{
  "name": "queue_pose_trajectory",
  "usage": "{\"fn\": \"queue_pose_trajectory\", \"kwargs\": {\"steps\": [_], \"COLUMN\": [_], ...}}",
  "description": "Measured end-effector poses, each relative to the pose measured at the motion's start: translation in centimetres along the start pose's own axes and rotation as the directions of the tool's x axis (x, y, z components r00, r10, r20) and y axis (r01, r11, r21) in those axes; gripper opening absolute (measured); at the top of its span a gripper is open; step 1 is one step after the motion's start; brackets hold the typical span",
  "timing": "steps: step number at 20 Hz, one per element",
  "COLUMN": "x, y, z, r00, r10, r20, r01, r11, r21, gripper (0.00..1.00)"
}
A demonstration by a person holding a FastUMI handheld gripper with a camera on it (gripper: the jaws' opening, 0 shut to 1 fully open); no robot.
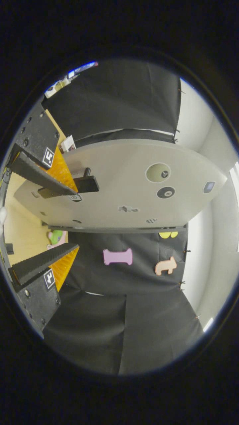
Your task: Open the shoe cabinet door, grab the shoes and put them into the shoe cabinet, then close the shoe cabinet door.
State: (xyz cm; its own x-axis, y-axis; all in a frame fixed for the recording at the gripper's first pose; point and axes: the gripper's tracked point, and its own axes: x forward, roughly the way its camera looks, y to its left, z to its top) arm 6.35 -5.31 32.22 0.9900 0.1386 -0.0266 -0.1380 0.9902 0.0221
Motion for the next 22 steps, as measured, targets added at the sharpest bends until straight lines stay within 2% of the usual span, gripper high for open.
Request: {"fn": "queue_pose_trajectory", "kwargs": {"steps": [6,12,17,22], "x": [3.0,7.6,9.9,9.0], "y": [5.5,11.8,15.2,15.5], "z": [-0.6,-0.3,0.6,1.3], "r00": [0.998,0.989,0.990,0.991], "r10": [0.053,0.145,0.143,0.134], "r20": [-0.014,-0.028,-0.005,0.005], "r01": [-0.053,-0.146,-0.142,-0.134], "r11": [0.999,0.989,0.990,0.991], "r21": [-0.012,-0.029,0.017,-0.005], "gripper": [0.96,0.96,0.97,0.97]}}
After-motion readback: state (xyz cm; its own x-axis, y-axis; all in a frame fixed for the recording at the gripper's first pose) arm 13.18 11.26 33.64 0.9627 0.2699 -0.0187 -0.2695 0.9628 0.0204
